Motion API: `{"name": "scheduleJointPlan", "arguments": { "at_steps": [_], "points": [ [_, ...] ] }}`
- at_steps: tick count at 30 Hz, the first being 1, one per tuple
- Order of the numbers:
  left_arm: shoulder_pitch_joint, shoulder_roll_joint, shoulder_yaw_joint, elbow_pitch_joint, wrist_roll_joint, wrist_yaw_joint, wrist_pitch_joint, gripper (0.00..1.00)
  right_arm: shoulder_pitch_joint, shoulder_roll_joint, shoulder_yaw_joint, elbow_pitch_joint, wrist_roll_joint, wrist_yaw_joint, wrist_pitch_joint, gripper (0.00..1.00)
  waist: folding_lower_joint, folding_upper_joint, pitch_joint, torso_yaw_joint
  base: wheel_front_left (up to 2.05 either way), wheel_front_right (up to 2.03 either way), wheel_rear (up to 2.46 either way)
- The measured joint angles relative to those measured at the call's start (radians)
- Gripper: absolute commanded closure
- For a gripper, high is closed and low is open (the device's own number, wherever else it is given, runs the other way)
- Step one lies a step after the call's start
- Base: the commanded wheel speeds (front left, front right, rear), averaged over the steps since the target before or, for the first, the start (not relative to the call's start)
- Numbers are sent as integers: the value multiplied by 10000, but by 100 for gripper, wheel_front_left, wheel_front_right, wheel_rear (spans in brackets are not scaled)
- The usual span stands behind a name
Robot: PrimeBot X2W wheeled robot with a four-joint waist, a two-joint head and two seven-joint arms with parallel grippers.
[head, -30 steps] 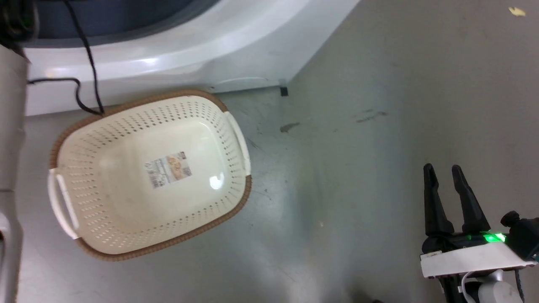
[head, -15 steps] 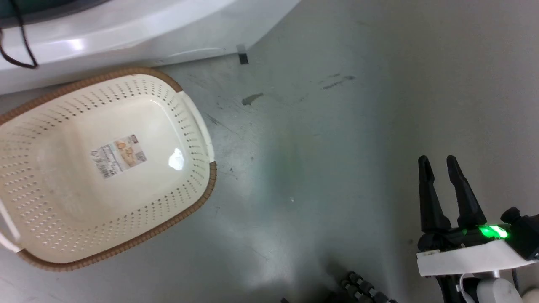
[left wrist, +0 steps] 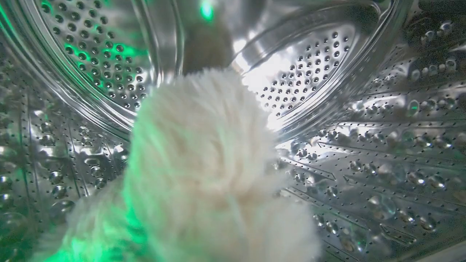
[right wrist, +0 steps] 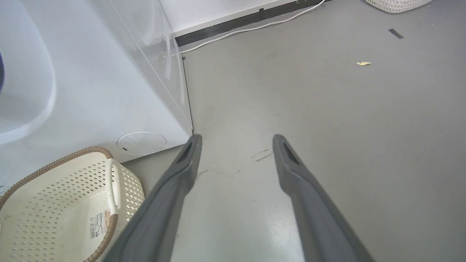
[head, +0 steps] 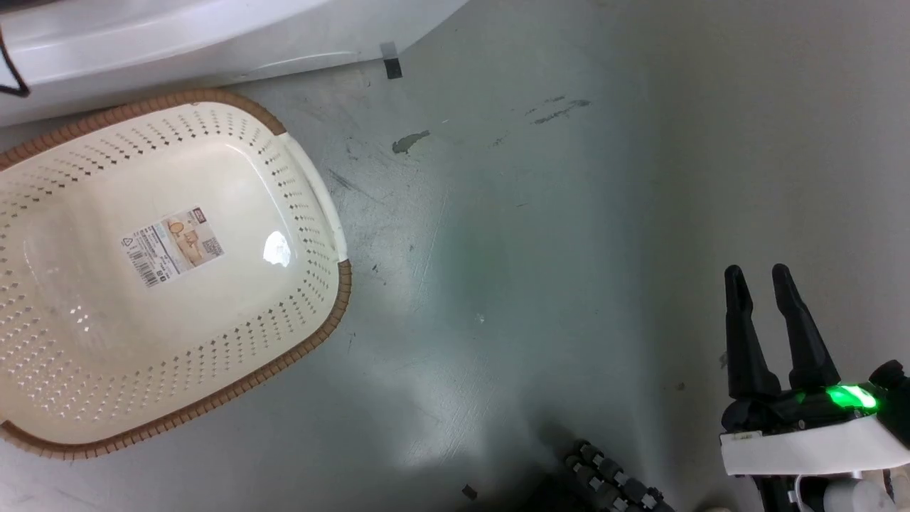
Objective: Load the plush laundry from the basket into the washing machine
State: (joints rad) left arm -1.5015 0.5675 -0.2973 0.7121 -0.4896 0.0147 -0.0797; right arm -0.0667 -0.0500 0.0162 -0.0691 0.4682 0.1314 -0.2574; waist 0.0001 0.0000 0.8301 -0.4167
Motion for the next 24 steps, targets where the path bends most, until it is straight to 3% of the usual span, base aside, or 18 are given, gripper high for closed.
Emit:
{"name": "scheduleJointPlan", "arguments": {
  "at_steps": [1,2,3,16,24],
  "points": [
    [-13,-38,-2,17,-38,-13,17,100,0,0,10,0,0,0,0,0,0,0,20,15,0,0,0],
    [-50,-86,2,50,-100,-40,86,56,-2,0,25,0,0,0,0,0,0,0,34,29,0,0,0],
    [-101,-128,-8,67,-138,-46,94,0,-8,0,40,0,0,0,0,0,0,0,48,41,0,0,0],
    [-153,-884,-263,161,-433,-414,-328,0,-364,0,-249,107,-305,0,0,0,-1,0,-293,692,0,0,0],
    [769,-1567,-410,205,-685,-458,-1049,0,-548,0,-581,337,-679,0,0,0,-1,0,-946,1318,0,0,0]
  ]
}}
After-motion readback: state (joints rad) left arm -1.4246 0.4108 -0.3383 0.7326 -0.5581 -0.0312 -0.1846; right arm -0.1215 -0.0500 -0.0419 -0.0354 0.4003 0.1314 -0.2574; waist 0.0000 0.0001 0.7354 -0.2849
